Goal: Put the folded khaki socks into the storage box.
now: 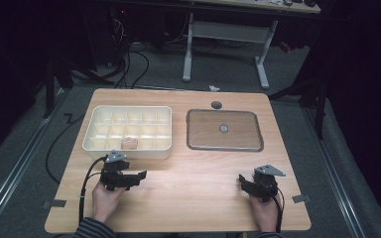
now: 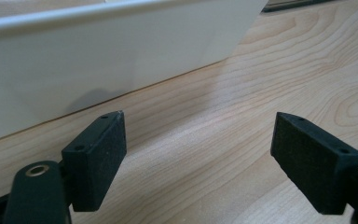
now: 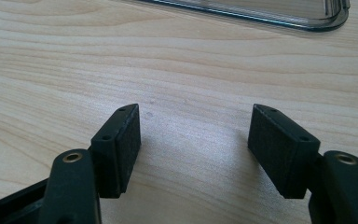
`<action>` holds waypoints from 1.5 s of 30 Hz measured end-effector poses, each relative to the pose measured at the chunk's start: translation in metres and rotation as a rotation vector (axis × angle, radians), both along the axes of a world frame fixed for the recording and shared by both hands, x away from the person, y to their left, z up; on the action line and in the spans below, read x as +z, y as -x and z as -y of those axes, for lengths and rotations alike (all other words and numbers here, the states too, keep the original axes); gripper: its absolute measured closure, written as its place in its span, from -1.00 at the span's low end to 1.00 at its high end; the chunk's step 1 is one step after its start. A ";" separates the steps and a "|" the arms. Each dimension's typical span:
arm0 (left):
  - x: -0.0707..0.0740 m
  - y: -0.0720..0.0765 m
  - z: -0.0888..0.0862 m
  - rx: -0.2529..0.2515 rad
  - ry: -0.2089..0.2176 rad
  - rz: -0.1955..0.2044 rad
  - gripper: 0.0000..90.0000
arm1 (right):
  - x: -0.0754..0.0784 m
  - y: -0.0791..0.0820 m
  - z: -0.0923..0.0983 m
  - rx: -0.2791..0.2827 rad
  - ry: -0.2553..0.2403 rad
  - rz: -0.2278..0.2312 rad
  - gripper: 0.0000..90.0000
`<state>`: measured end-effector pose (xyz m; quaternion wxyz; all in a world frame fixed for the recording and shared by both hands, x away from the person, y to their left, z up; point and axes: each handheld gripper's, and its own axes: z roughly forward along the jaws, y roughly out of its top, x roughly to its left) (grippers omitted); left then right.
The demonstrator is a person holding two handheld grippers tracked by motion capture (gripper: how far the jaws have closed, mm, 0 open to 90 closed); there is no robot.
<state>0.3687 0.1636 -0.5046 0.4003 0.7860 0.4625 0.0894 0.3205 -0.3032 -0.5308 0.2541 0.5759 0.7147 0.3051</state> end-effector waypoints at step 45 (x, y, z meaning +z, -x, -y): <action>-0.032 0.002 0.025 0.030 -0.181 0.117 -0.67 | 0.000 0.000 -0.001 0.000 0.002 0.000 -0.24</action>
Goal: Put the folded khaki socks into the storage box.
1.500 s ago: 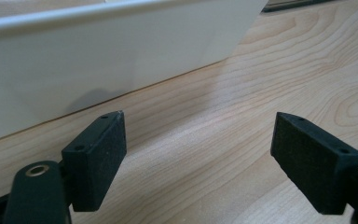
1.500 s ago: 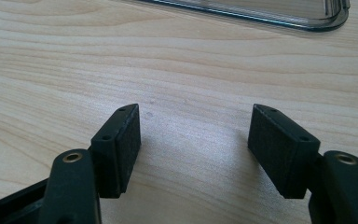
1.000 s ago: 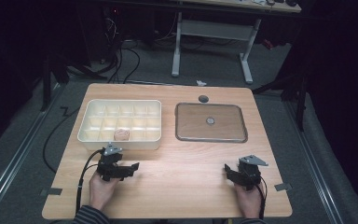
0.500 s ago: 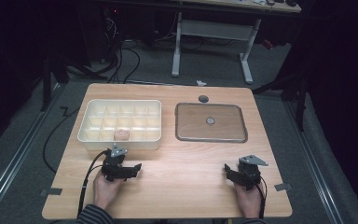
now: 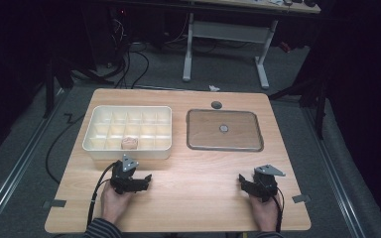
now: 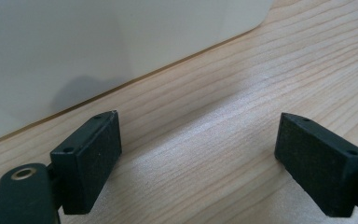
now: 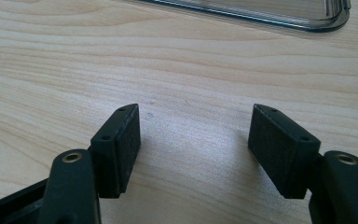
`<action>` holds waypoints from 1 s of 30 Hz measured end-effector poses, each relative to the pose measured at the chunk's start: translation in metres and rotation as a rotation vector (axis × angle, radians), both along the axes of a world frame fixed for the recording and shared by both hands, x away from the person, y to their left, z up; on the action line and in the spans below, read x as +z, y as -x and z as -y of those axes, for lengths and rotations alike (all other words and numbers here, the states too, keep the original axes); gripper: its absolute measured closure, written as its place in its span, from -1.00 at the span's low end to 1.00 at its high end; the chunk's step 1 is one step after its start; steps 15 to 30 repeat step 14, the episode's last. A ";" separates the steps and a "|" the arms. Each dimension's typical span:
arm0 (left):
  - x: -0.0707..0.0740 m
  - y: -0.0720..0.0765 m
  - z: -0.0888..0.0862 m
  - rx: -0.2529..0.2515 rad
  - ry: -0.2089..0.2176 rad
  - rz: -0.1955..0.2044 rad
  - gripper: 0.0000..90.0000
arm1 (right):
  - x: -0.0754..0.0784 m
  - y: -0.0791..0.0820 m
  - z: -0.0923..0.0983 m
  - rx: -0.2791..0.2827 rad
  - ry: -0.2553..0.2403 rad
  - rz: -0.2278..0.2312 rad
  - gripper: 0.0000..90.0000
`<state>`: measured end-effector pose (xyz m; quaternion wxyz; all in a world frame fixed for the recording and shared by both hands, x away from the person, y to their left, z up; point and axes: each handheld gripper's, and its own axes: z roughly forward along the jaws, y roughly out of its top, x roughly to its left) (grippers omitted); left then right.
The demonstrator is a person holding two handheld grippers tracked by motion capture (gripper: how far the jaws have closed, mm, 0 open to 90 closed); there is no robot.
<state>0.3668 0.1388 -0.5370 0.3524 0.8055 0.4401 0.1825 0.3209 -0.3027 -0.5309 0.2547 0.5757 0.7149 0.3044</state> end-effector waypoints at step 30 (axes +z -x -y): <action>0.000 0.002 0.002 0.014 -0.002 0.001 -0.66 | 0.000 0.000 0.000 0.000 0.000 0.000 -0.24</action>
